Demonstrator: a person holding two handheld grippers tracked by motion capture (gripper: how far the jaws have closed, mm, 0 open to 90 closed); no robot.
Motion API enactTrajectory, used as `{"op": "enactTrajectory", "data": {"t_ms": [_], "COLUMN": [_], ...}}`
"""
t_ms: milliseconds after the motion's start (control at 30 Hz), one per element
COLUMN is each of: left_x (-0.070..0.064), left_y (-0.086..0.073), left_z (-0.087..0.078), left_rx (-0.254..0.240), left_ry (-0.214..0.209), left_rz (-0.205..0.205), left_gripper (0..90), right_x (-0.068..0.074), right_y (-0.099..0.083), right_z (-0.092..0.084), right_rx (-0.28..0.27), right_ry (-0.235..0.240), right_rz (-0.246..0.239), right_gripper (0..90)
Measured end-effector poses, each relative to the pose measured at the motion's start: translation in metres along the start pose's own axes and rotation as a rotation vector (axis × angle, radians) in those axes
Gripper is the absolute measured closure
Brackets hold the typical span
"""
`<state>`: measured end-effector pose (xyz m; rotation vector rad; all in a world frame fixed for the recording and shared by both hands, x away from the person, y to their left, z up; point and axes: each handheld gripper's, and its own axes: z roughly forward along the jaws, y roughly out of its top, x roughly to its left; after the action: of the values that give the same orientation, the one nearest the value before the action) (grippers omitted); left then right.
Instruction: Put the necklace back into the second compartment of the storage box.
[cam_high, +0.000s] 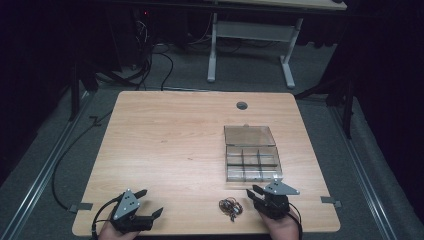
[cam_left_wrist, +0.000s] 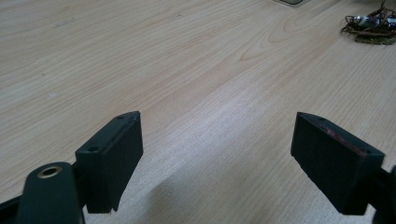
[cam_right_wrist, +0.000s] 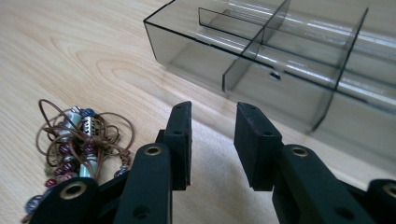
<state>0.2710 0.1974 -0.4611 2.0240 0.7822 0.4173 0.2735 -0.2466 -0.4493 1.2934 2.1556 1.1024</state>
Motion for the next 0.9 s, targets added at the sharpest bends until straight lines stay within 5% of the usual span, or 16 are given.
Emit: {"op": "enactTrajectory", "data": {"t_ms": [267, 467, 767, 900], "left_x": [-0.001, -0.002, -0.002, -0.003], "left_y": [0.0, -0.001, -0.001, -0.001], "left_z": [0.001, -0.001, 0.001, 0.001], "left_rx": [0.005, -0.01, 0.003, 0.005], "left_ry": [-0.006, -0.039, -0.034, -0.031], "left_rz": [0.008, 0.026, 0.032, 0.035], "left_gripper": [17.5, 17.5, 17.3, 17.4], "right_x": [0.001, 0.008, 0.02, 0.028], "right_y": [-0.004, 0.0, 0.003, 0.005], "right_z": [0.0, 0.001, 0.001, 0.003], "right_rx": [0.013, 0.003, -0.022, -0.027], "right_ry": [0.036, 0.062, 0.103, 0.156], "right_rz": [0.02, -0.007, -0.035, -0.054], "right_gripper": [68.9, 70.3, 71.6, 74.2]}}
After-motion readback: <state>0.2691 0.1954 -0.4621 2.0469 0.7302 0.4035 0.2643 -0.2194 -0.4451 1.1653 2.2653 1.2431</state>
